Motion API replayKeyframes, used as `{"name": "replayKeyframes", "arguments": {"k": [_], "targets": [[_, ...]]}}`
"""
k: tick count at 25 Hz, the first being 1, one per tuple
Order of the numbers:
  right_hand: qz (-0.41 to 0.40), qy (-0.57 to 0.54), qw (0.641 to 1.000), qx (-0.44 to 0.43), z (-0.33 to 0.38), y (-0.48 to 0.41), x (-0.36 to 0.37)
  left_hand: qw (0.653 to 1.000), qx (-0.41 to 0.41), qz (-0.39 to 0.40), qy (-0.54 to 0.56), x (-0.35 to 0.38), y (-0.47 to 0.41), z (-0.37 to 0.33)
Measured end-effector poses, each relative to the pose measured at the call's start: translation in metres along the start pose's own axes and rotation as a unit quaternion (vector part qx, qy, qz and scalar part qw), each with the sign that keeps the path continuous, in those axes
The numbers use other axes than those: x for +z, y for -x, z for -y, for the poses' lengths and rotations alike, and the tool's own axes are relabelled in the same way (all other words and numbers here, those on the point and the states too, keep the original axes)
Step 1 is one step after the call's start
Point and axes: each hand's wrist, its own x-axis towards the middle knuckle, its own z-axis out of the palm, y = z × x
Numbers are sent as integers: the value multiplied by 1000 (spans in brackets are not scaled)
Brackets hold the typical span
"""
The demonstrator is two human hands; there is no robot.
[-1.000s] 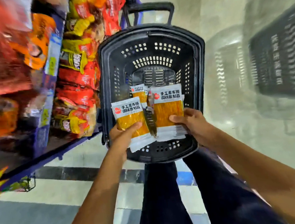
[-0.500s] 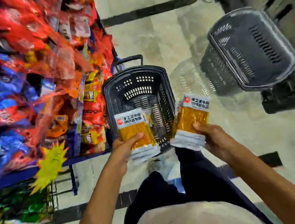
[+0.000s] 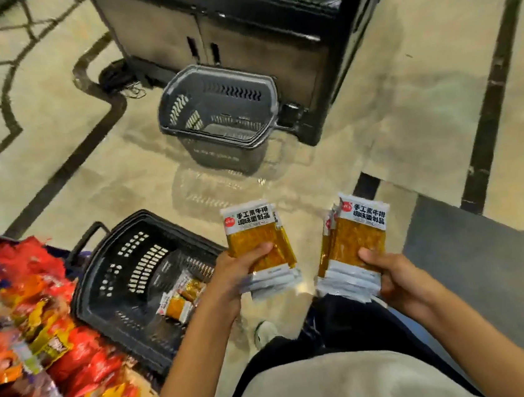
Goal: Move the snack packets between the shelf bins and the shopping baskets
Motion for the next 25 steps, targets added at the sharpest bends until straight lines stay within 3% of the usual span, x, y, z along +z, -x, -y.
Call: {"name": "replayKeyframes", "arguments": {"k": [4, 8, 14, 20, 25], "targets": [[-39, -131, 990, -47, 4, 27, -67, 988, -14, 110, -104, 96, -18, -11], [-110, -192, 973, -64, 18, 42, -151, 973, -37, 154, -167, 203, -34, 2], [-169, -229, 952, -112, 75, 52, -248, 957, -77, 184, -209, 316, -58, 25], [-217, -272, 930, -122, 159, 31, -340, 955, -101, 143, -240, 413, -108, 17], [-258, -310, 905, -132, 254, 0, -429, 934, -105, 185, -287, 561, -182, -12]]}}
